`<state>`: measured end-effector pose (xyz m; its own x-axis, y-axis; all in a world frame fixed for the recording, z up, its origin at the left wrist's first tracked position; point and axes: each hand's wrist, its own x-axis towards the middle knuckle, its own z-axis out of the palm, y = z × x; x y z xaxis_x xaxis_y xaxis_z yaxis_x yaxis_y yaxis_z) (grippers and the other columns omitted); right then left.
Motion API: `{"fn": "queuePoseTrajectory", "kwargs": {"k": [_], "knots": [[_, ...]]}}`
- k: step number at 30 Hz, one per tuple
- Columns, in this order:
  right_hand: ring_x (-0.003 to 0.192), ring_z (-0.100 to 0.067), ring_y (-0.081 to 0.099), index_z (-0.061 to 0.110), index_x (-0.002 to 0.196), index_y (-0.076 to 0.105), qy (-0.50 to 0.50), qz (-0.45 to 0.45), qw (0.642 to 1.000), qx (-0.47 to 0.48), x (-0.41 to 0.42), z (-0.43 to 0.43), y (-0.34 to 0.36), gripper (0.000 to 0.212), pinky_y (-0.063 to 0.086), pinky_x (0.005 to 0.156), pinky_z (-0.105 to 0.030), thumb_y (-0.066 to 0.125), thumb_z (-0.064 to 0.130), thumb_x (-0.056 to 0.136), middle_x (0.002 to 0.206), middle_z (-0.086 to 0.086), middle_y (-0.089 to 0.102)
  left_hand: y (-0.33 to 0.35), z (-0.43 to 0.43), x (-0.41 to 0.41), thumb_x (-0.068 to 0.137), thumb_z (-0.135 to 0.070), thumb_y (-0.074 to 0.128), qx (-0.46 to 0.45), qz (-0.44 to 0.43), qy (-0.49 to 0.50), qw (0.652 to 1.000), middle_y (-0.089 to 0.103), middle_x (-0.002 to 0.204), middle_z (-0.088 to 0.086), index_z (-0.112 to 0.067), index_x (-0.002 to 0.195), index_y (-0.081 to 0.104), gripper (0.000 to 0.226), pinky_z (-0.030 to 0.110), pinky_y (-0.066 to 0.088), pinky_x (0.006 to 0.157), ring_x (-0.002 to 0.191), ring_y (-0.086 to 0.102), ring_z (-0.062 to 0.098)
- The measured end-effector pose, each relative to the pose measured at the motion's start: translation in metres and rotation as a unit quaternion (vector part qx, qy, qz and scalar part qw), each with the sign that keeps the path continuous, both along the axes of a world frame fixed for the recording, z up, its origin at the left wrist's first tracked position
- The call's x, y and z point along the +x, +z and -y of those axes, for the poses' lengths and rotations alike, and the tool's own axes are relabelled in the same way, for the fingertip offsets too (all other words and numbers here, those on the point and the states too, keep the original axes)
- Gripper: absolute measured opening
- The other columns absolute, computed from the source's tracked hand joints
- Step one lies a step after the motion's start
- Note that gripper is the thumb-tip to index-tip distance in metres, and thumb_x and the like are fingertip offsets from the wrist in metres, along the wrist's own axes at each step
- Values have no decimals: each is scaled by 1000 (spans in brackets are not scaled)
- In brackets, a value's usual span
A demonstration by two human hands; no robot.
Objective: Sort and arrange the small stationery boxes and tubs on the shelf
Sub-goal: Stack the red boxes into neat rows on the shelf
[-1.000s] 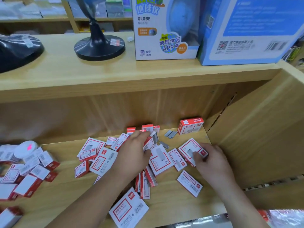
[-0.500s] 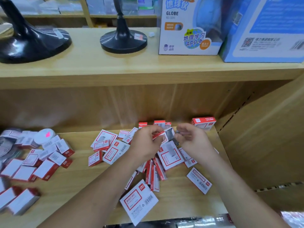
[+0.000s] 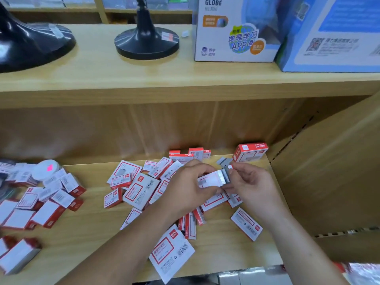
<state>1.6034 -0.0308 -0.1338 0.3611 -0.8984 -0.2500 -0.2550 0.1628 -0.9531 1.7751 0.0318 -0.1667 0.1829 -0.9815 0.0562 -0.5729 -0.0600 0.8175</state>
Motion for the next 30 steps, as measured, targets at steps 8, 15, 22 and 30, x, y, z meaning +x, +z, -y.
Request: {"fn": "queuePoseTrajectory", "kwargs": {"k": [8, 15, 22, 30], "knots": [[73, -28, 76, 11, 110, 67, -22, 13, 1000, 18, -19, -2, 8, 23, 62, 71, -37, 45, 10, 105, 73, -15, 75, -3, -3, -5, 82, -43, 80, -34, 24, -46, 998, 67, 106, -17, -34, 117, 71, 37, 35, 51, 89, 106, 60, 5], [69, -23, 75, 12, 110, 68, -4, -18, 1000, -9, -16, 3, 3, 20, 60, 63, -30, 55, 1, 98, 77, -7, 76, -3, -4, -6, 88, -46, 73, -40, 106, -54, 992, 63, 113, -14, -27, 125, 68, 42, 31, 50, 91, 108, 58, 6], [73, -24, 75, 11, 106, 73, 4, -22, 999, 35, -13, 1, -1, 19, 62, 67, -37, 73, 23, 91, 79, -9, 76, -4, -6, -6, 86, -53, 64, -44, 132, -57, 989, 64, 109, -8, -24, 122, 70, 47, 33, 50, 88, 104, 59, 14], [64, -31, 70, 3, 80, 74, -15, -72, 996, 46, -15, 3, -8, 19, 59, 63, -39, 61, 6, 94, 70, -16, 73, -8, -6, -4, 82, -42, 74, -62, 205, -71, 974, 64, 104, -6, -24, 120, 72, 42, 32, 48, 87, 99, 60, 20]]}}
